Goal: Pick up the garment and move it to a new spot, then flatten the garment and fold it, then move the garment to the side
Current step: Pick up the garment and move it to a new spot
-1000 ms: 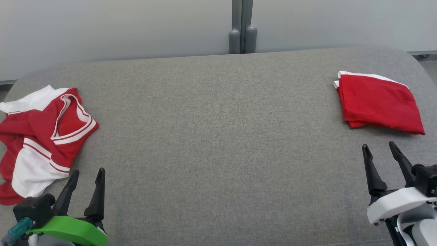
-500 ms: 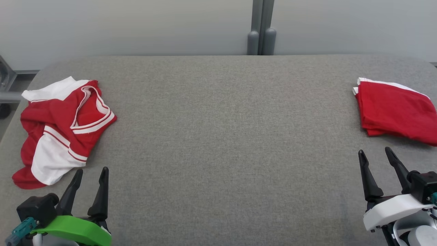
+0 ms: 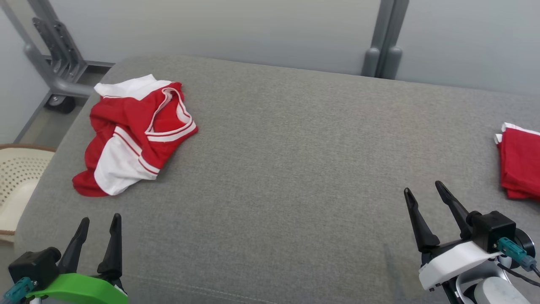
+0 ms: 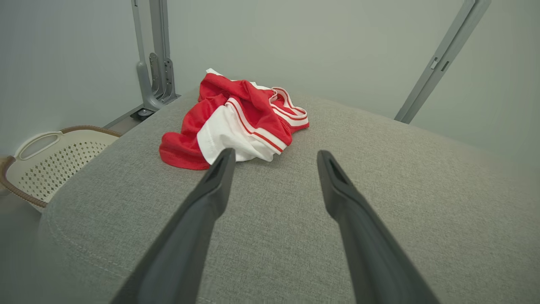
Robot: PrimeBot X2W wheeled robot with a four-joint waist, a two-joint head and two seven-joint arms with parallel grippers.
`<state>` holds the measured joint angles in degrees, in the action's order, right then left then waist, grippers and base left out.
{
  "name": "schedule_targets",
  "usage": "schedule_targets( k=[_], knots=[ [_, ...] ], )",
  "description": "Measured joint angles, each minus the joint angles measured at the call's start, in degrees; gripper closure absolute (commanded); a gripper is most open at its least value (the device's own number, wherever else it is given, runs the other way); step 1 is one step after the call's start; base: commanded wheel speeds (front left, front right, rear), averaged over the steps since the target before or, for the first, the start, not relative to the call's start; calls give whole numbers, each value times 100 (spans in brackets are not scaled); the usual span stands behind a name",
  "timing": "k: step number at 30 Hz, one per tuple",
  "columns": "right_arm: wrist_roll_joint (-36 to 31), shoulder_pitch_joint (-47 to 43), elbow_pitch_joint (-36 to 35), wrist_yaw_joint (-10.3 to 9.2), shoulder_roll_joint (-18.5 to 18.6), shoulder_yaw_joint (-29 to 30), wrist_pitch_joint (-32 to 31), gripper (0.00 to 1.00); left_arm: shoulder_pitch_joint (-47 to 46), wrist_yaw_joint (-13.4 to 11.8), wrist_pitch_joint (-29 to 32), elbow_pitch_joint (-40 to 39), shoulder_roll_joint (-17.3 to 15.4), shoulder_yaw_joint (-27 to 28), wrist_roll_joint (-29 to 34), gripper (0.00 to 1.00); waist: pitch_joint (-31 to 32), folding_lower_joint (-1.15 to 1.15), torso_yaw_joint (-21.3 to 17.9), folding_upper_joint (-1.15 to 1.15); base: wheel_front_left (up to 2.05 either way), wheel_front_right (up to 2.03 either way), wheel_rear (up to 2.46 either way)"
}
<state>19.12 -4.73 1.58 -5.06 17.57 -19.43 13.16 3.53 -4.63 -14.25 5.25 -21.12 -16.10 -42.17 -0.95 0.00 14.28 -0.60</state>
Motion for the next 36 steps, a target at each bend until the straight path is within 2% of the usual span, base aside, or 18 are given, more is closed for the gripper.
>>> schedule_targets(
  k=[7,14,23,36],
  knots=[
    [-157,157,-120,8,3,-131,-74,0,-2,9,1,-14,-238,123,-2,0,-46,0,461,0,0,0,0],
    [-259,416,-189,45,43,-232,-332,0,-480,116,333,152,-379,301,-352,0,-428,0,590,0,0,0,0],
    [-377,591,-275,48,76,-339,-647,0,-1389,167,1233,934,-547,241,-580,0,-1102,0,439,0,0,0,0],
    [-642,1144,-630,43,279,-256,-901,0,-2518,167,1667,1659,-335,481,-1083,0,-2002,0,73,0,0,0,0]
  ],
)
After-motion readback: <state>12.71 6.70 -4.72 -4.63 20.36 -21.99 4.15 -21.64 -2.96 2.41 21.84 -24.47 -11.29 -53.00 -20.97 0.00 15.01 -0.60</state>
